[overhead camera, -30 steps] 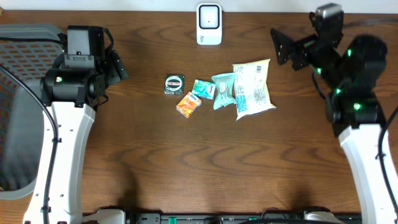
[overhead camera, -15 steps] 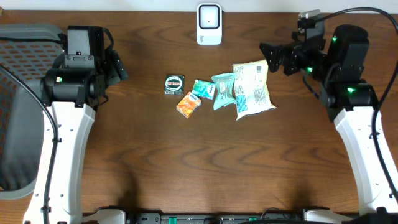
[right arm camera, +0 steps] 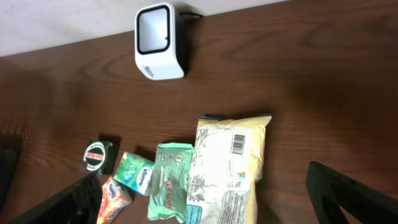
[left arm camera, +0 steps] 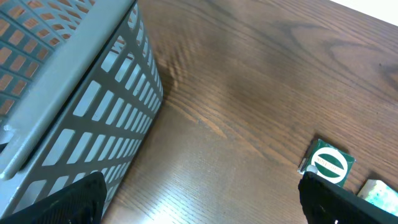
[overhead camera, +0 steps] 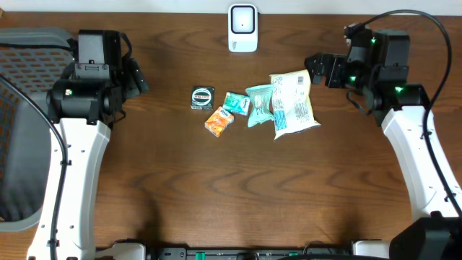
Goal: Scan the item barcode
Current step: 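Lower the right gripper onto the white-and-yellow bag and grasp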
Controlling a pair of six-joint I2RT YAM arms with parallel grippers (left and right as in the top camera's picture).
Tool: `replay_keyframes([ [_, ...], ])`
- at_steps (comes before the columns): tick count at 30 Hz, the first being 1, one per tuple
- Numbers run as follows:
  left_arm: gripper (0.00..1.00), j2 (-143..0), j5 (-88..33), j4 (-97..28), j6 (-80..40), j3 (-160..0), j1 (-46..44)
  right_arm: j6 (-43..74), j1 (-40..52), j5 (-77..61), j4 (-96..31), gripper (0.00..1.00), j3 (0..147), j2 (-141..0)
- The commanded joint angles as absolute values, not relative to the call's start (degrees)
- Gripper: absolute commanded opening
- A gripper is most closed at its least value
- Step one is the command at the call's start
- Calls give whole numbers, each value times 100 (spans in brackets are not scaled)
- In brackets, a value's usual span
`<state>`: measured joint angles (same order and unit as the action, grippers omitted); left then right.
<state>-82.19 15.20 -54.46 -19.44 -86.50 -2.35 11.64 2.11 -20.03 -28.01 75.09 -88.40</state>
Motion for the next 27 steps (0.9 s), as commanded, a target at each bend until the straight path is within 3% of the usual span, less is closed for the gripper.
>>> replay_keyframes([
  [1, 98, -8241, 1594, -5468, -1870, -8670, -215, 1109, 154, -1940, -2928, 99, 7682, -8895],
  [22, 98, -8241, 1594, -5468, -1870, -8670, -215, 1002, 158, -1667, -2958, 99, 7675, -10186],
  [27, 98, -8241, 1594, -5468, -1870, -8670, -215, 838, 161, -2204, -2987, 99, 7675, -10626],
])
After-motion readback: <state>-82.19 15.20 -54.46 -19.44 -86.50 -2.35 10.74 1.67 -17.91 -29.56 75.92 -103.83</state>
